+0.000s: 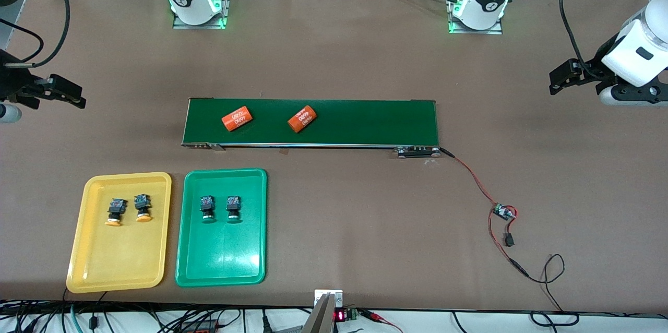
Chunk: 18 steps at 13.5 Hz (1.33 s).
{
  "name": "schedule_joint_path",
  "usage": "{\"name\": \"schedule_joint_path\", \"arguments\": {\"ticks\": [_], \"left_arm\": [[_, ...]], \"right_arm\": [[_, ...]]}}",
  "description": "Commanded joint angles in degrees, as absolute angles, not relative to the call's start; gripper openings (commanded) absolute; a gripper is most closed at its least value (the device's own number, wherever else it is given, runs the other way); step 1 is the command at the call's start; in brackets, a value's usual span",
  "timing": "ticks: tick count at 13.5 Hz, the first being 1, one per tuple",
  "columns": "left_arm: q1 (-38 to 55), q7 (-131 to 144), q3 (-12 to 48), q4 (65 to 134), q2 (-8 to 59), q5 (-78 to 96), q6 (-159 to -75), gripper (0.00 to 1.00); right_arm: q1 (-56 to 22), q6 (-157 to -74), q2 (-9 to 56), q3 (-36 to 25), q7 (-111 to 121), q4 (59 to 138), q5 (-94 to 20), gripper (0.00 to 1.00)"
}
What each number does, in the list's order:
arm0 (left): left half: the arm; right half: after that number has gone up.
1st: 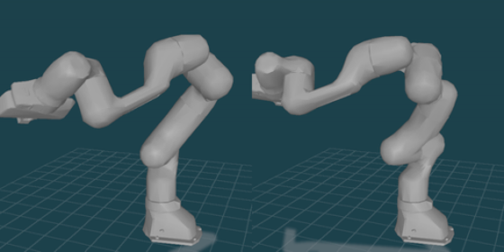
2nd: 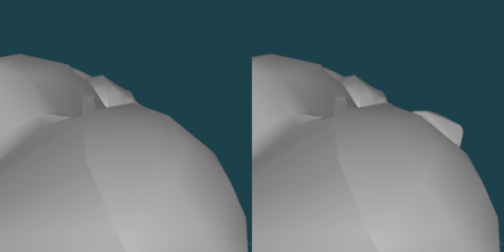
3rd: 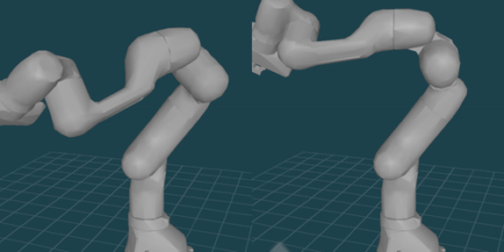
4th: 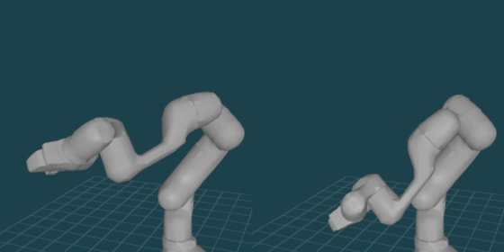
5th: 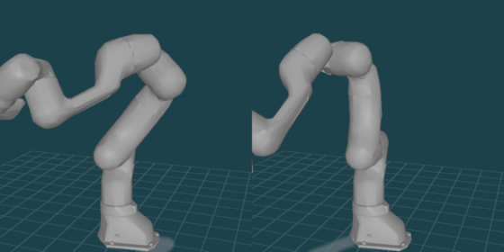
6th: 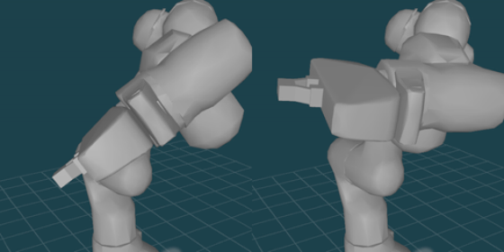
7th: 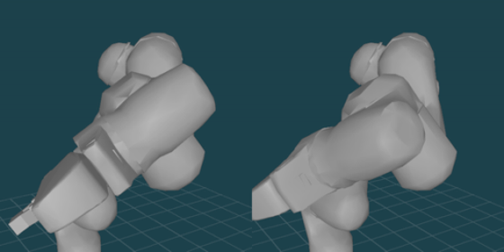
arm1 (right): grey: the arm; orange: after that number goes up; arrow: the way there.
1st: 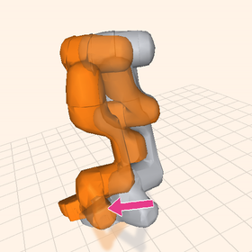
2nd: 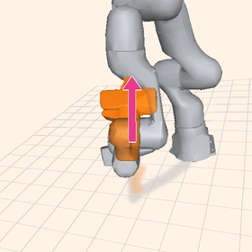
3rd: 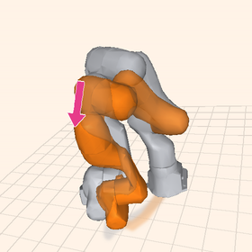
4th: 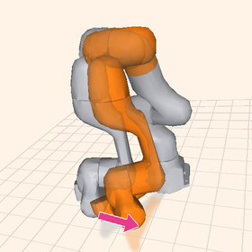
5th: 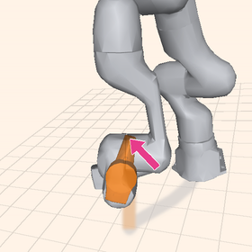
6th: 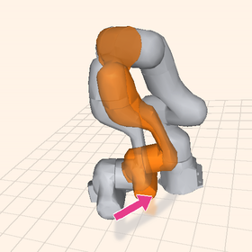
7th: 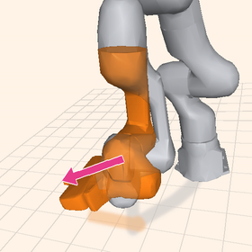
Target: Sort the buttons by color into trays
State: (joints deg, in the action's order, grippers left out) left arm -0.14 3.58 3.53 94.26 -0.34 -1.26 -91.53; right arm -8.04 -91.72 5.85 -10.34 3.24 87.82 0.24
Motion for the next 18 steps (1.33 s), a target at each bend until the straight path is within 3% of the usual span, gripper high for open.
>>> {"name": "schedule_joint_path", "arguments": {"ticks": [1, 18], "left_arm": [[-0.4, 3.0, 3.7, 93.8, -0.9, -0.1, -90.6, 1.0], [-0.2, 3.0, 3.7, 93.2, -0.8, -0.1, -90.6, 1.0]], "right_arm": [[-8.5, -91.7, 2.7, -10.4, 2.6, 90.6, -0.4, 1.0], [-8.7, -88.6, 2.5, -9.8, 2.7, 90.1, -0.3, 1.0]]}}
